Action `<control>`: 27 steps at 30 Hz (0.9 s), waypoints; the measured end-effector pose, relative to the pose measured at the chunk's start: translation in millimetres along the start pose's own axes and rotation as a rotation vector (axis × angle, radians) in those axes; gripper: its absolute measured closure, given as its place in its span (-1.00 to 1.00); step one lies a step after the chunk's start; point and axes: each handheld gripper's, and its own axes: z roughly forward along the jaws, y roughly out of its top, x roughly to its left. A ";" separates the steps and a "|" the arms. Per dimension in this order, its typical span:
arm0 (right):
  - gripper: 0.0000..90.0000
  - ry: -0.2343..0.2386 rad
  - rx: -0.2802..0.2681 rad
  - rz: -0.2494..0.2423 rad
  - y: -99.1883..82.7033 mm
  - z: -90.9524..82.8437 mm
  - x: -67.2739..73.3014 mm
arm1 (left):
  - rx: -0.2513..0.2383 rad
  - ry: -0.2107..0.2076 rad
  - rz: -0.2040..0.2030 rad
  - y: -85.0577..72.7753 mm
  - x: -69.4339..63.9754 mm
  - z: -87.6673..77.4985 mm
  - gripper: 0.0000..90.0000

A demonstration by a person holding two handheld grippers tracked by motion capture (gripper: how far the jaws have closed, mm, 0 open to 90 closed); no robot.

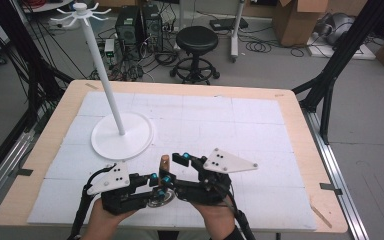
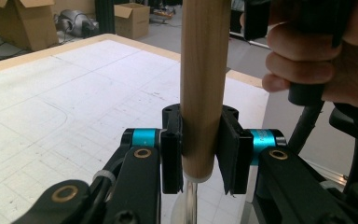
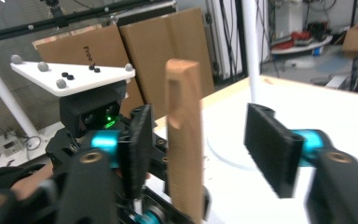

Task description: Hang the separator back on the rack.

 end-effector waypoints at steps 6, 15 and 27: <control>-0.44 -0.064 -0.022 -0.058 -1.5 -41.8 -16.9 | -0.012 0.010 -0.027 -0.3 7.6 -4.1 0.61; -0.54 -0.276 0.027 -0.097 -31.6 -117.5 -53.4 | -0.056 0.051 -0.077 11.3 30.5 -17.2 0.61; -0.54 -0.333 0.006 -0.054 -40.6 -141.4 -71.6 | -0.093 0.162 -0.141 73.1 84.3 -40.5 0.61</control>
